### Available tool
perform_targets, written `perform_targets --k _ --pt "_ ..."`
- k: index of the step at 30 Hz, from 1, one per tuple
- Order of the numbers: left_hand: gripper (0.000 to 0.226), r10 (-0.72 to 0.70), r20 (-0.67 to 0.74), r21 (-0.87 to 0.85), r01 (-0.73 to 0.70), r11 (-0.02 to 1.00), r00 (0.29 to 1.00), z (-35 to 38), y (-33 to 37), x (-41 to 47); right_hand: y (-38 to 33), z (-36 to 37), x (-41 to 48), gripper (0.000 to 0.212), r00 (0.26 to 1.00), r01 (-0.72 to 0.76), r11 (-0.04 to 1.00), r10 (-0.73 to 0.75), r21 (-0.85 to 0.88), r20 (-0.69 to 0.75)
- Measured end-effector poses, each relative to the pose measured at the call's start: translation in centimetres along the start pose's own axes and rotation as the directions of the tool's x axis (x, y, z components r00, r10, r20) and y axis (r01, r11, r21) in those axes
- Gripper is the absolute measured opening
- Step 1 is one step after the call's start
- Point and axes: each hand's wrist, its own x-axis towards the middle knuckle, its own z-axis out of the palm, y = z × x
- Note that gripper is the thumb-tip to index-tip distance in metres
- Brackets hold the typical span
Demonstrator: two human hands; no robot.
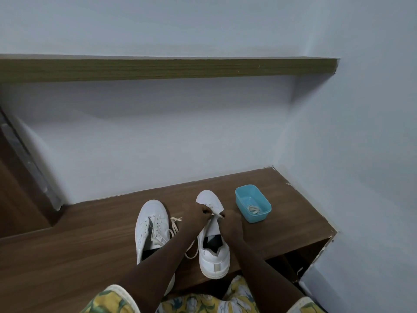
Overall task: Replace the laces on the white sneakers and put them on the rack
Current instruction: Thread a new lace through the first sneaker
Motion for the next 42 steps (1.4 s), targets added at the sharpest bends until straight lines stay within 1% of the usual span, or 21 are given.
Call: perform_targets --k 3,6,9,12,19,22,25,28,31,34,36,38,42 --pt "0.021 -0.007 -0.012 0.032 0.008 0.999 1.000 0.9 0.0 -0.3 0.5 -0.3 0.4 0.028 0.998 -0.058 0.993 0.055 0.099 0.027" --pt "0.021 -0.059 -0.052 0.007 0.059 0.998 0.997 1.8 0.3 -0.2 0.7 -0.4 0.6 0.028 0.994 -0.107 0.980 0.100 0.168 0.050" --pt "0.021 -0.122 -0.082 0.012 0.124 0.992 0.989 2.5 0.5 -0.3 0.7 -0.2 0.7 0.029 0.989 -0.143 0.969 0.135 0.202 0.055" --pt "0.024 -0.168 -0.083 0.023 0.171 0.985 0.982 3.2 0.4 -0.4 0.9 0.0 0.9 0.030 0.986 -0.166 0.961 0.156 0.222 0.064" --pt "0.028 -0.214 -0.095 0.041 0.218 0.975 0.972 3.9 0.3 -0.2 1.2 0.3 0.9 0.030 0.987 -0.160 0.962 0.148 0.224 0.068" --pt "0.030 -0.207 -0.105 0.122 0.219 0.968 0.973 3.9 0.2 -0.3 1.2 0.2 0.8 0.030 0.988 -0.153 0.964 0.141 0.219 0.070" --pt "0.030 -0.179 -0.126 0.138 0.196 0.971 0.976 4.0 0.2 -0.3 1.2 0.2 0.7 0.031 0.987 -0.156 0.963 0.144 0.221 0.068" --pt "0.028 -0.133 -0.094 0.144 0.145 0.979 0.987 4.1 0.4 -0.2 1.3 0.2 0.7 0.031 0.988 -0.152 0.964 0.142 0.218 0.060" --pt "0.023 -0.070 -0.108 0.178 0.089 0.980 0.992 3.7 0.5 -0.4 1.1 0.3 0.5 0.032 0.987 -0.159 0.959 0.148 0.233 0.066" --pt "0.024 0.018 -0.102 0.227 0.006 0.974 0.995 3.7 0.4 -0.4 0.9 0.1 0.2 0.031 0.987 -0.158 0.957 0.146 0.244 0.065" --pt "0.023 0.028 -0.099 0.226 -0.005 0.974 0.995 3.7 0.4 -0.2 1.1 0.1 0.0 0.031 0.985 -0.165 0.948 0.146 0.271 0.089" --pt "0.022 0.029 -0.108 0.223 -0.004 0.975 0.994 3.7 0.4 0.1 1.4 0.1 -0.2 0.030 0.981 -0.191 0.919 0.163 0.346 0.108" --pt "0.019 0.033 -0.128 0.231 -0.003 0.973 0.991 3.5 0.6 0.2 2.1 0.2 0.1 0.029 0.967 -0.226 0.847 0.137 0.481 0.213"
